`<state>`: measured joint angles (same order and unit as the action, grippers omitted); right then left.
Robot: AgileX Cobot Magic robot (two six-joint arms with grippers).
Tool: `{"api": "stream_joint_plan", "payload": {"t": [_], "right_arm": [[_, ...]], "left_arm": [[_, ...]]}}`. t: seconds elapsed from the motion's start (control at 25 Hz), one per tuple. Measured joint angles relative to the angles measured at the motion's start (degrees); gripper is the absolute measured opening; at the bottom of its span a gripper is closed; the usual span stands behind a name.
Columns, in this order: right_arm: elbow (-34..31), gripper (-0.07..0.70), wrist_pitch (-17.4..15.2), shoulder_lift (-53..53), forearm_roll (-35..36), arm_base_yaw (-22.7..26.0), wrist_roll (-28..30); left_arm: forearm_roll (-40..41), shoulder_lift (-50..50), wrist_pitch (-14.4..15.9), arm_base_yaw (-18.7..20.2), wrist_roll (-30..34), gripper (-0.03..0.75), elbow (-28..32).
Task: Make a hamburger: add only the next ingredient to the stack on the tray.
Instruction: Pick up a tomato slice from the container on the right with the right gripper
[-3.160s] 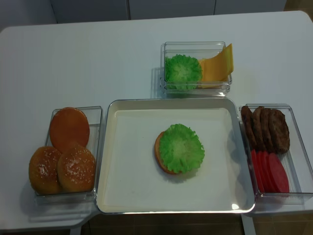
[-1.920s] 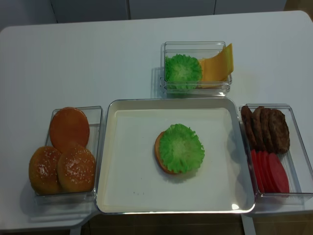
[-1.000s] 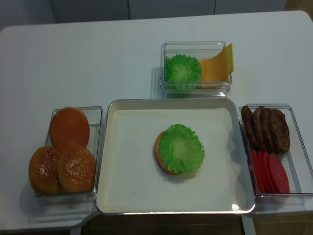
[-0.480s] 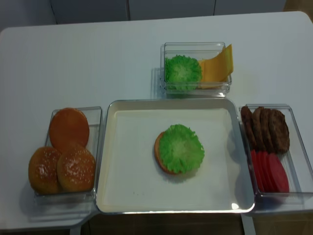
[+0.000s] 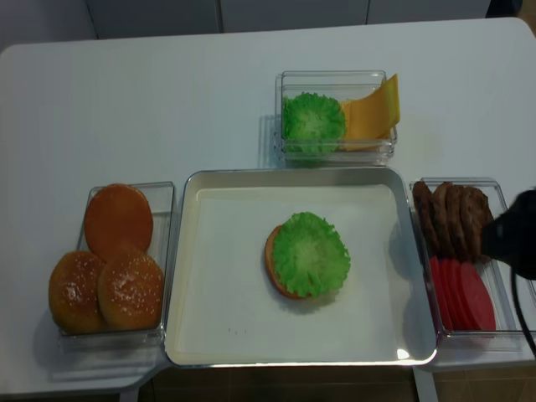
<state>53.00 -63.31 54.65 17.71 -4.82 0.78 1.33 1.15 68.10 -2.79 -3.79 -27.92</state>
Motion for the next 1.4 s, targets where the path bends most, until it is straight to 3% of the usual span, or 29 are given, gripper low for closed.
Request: {"api": "stream_joint_plan", "payload": {"t": [0.4,0.52,0.72,1.0,1.4], "right_arm": [[2.05,0.421,-1.74,13.73,-14.5,-18.11,-14.5],[2.18,0.419,-1.51,18.03,-17.71,-21.02,-16.82],[2.18,0.397,-0.62,23.35,-20.66,-21.84,-18.08],[2.18,0.337,3.53,25.88,-22.27,-21.84,-18.34],[2.18,0.258,3.93,26.96,-24.38,-21.84,-18.57]], "left_arm": [[0.0,0.0,0.0,0.0,0.0,0.299,0.0],[0.0,0.0,0.0,0.0,0.0,0.299,0.0],[0.0,0.0,0.0,0.0,0.0,0.299,0.0],[0.0,0.0,0.0,0.0,0.0,0.299,0.0],[0.0,0.0,0.0,0.0,0.0,0.299,0.0]]}}
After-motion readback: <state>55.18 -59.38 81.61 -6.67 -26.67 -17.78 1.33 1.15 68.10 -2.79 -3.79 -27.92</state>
